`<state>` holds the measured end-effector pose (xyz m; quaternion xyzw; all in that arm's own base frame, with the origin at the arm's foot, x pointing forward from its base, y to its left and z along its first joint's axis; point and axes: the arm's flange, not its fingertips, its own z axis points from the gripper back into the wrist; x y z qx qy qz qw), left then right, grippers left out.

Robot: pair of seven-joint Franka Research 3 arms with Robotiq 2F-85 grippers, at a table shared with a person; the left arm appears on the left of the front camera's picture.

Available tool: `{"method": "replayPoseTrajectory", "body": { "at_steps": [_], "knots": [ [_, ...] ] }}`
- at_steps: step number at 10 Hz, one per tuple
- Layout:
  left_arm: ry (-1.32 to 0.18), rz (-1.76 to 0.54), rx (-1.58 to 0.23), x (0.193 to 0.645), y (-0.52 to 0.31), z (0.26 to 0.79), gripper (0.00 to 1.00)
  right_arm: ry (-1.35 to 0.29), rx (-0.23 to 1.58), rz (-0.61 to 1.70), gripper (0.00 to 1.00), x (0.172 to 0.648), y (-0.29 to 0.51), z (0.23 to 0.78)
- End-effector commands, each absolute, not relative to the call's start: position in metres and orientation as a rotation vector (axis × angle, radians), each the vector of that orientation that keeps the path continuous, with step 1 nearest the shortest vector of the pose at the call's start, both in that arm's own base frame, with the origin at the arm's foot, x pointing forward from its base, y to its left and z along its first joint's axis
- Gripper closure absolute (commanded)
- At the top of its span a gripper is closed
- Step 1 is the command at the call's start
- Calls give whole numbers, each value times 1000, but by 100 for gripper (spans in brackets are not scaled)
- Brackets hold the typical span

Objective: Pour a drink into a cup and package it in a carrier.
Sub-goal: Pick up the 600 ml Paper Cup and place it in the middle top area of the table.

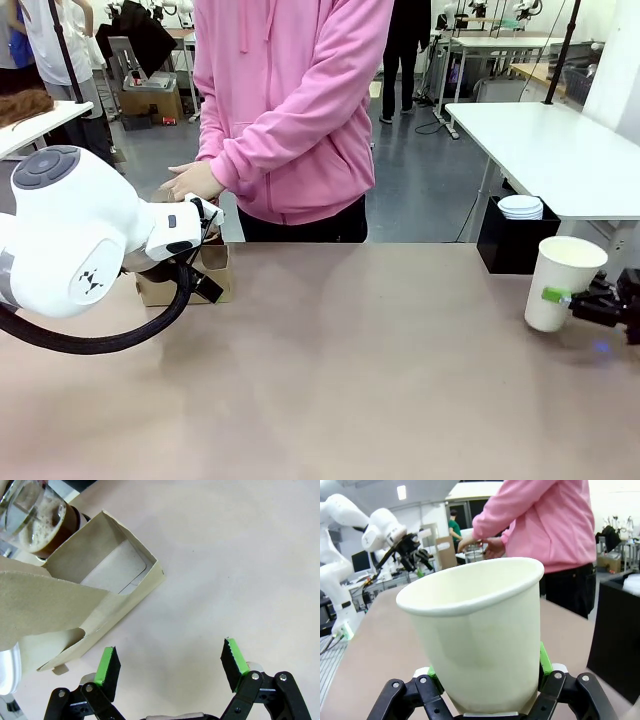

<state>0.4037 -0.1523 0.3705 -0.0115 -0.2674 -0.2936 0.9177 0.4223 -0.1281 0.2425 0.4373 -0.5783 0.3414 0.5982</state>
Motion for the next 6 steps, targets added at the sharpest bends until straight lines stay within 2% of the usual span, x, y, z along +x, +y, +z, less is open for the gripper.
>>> {"method": "replayPoseTrajectory", "body": {
  "at_steps": [1, 3, 6],
  "knots": [
    [-550, -604, -25, 403, -152, 371, 0, -1342, 974, 722, 20, 428, -98, 300],
    [-550, -604, -25, 403, -152, 371, 0, -1326, 950, 698, 20, 459, -34, 335],
    [-550, -604, -25, 403, -152, 371, 0, -1352, 914, 655, 20, 496, 70, 344]
  ]
}}
